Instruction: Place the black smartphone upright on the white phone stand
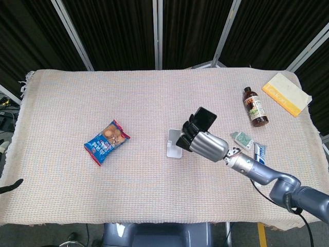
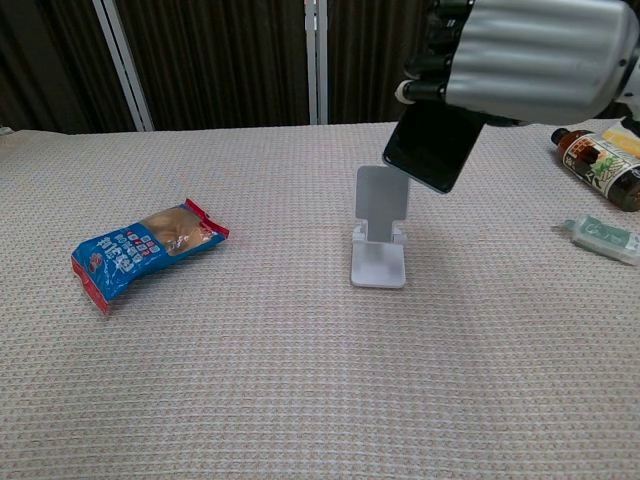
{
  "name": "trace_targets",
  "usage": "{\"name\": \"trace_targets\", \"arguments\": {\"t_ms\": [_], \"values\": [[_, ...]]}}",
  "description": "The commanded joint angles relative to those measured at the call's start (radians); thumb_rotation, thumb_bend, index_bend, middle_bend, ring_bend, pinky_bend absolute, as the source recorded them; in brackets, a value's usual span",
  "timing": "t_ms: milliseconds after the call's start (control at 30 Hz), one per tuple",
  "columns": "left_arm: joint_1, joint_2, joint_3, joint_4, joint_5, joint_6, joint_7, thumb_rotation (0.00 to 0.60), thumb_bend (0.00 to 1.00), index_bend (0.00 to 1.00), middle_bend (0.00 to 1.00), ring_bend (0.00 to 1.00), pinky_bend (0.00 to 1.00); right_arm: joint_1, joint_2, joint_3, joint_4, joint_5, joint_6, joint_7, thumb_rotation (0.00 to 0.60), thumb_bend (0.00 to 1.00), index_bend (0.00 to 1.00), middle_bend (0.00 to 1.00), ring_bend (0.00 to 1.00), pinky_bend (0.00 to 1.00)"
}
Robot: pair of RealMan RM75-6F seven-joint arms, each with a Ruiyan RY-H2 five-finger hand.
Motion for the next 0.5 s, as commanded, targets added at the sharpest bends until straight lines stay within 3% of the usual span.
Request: {"name": "trace_targets", "arguments": {"t_ms": [33,333,500], "values": [[-0.003,0.0,-0.002,0.006,-0.01,-0.01,-0.004,0.6,0.0,0.0,0.0,0.0,0.0,0.059,0.004,0.076,-0.147,-0.005,-0.15,-0.294,0.6,0.3,0.53,0.58,0.42,0.29],[-0.014,-0.006,-0.011,0.029,-0.053,-0.05,-0.006,0.6,0.0,0.0,0.0,0.0,0.0,0.075,-0.096,0.092,-0.05,0.006,-0.236,-0.457,0.6,0.3,0.54,0.58,0.42,0.29],[-0.021,-0.018,-0.014,0.035,-0.073,-0.067,0.017,0.6,0.0,0.0,0.0,0.0,0.0,0.074,-0.163,0.083,0.036,0.001,-0.24,-0.47,0.6,0.3,0.54,0.57,0.42,0.29]]}}
